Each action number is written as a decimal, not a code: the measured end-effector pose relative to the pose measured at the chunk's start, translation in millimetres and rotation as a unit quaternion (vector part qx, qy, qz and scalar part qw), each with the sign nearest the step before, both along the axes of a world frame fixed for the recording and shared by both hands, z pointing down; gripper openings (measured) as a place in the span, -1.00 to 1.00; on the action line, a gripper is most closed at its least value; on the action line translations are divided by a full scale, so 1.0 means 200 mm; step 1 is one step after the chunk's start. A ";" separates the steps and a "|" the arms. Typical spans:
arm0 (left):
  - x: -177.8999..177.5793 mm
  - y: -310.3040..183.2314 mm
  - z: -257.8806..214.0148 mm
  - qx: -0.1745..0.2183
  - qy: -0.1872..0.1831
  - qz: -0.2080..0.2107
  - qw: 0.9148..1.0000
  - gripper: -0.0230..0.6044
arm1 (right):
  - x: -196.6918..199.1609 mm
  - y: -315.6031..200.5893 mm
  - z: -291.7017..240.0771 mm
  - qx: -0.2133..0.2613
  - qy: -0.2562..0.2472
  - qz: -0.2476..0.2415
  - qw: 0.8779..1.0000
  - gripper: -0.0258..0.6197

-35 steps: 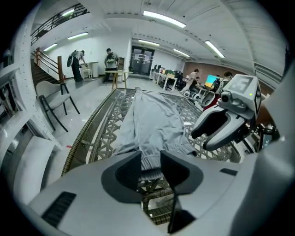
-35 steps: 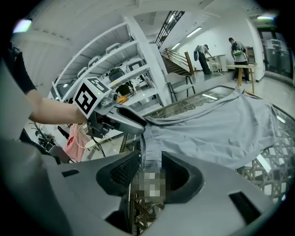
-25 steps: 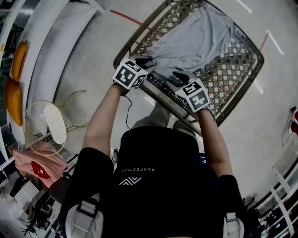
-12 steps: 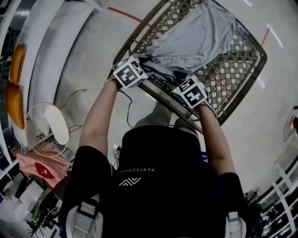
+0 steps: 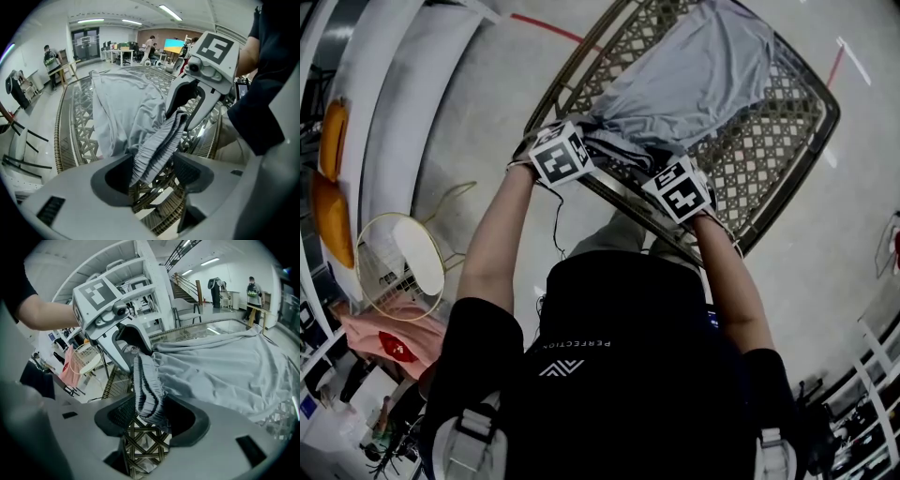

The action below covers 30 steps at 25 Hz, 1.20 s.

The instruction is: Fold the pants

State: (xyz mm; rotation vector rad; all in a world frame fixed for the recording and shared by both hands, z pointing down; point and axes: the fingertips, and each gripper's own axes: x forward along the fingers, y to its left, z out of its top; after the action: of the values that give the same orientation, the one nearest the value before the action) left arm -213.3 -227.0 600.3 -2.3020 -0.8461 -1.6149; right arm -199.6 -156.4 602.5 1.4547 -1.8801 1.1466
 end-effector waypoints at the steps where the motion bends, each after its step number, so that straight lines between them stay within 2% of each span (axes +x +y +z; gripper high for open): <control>1: 0.00 0.00 0.01 0.002 0.001 0.003 1.000 -0.06 | 0.00 0.00 0.00 -0.001 0.001 0.001 1.000 -0.30; 5: 0.01 0.00 0.02 0.006 0.011 0.011 1.000 -0.08 | 0.00 -0.01 0.01 -0.003 0.012 -0.002 1.000 -0.30; 10: 0.03 -0.02 0.02 0.021 0.019 0.006 1.000 -0.25 | 0.00 -0.02 0.01 -0.006 0.024 -0.009 1.000 -0.30; 13: 0.05 -0.04 0.02 0.028 0.023 0.004 0.999 -0.40 | 0.02 -0.03 0.01 -0.004 0.021 -0.004 1.000 -0.36; 17: 0.05 -0.05 0.02 0.022 0.018 -0.003 1.000 -0.43 | 0.02 -0.02 0.01 -0.016 0.026 -0.013 0.999 -0.44; 20: 0.05 -0.04 0.02 0.021 0.010 -0.004 1.000 -0.47 | 0.02 -0.02 0.01 -0.023 0.011 -0.013 1.000 -0.49; 24: 0.05 -0.02 0.00 0.009 0.002 -0.002 1.000 -0.53 | 0.02 -0.01 -0.04 -0.022 -0.017 0.003 1.000 -0.68; 30: 0.05 0.02 -0.01 -0.019 0.001 -0.001 1.000 -0.67 | 0.03 0.03 -0.06 -0.026 -0.038 0.017 0.999 -0.71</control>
State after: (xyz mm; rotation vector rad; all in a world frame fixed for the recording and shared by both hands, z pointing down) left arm -203.7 -222.6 599.3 -2.3297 -0.8835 -1.6114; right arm -192.6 -150.7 589.8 1.4384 -1.8679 1.2747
